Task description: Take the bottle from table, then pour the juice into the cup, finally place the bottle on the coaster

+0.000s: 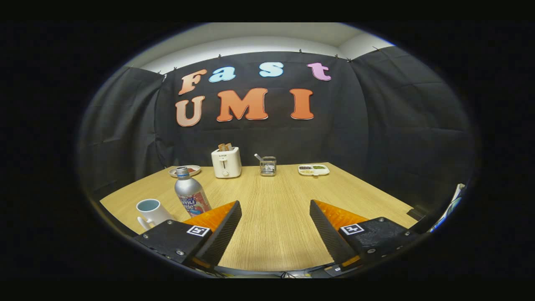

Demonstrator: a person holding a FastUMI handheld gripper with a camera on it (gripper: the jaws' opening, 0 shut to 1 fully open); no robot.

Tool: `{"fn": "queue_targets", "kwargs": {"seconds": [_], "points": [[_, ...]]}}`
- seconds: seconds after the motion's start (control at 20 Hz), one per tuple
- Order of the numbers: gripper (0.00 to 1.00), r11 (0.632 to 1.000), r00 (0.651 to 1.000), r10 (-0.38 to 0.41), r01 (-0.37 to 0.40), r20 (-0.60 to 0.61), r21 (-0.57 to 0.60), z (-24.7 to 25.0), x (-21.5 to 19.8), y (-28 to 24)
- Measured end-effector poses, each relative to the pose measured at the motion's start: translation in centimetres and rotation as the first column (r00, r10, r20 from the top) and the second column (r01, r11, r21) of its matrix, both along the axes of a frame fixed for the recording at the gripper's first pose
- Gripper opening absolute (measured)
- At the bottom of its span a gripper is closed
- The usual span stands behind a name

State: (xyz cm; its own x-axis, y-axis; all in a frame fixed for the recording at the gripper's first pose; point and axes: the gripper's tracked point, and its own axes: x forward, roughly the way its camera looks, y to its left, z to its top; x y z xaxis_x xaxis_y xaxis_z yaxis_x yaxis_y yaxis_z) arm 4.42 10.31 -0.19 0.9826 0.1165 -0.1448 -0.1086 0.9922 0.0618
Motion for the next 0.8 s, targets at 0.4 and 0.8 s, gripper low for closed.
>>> {"fn": "queue_targets", "kwargs": {"seconds": [0.4,0.8], "points": [[0.98,1.000,1.000,-0.002,0.002,-0.009,0.010,-0.3,-0.1,0.4],[0.97,1.000,1.000,-0.002,0.002,-0.003,0.004,-0.2,0.0,0.9]]}}
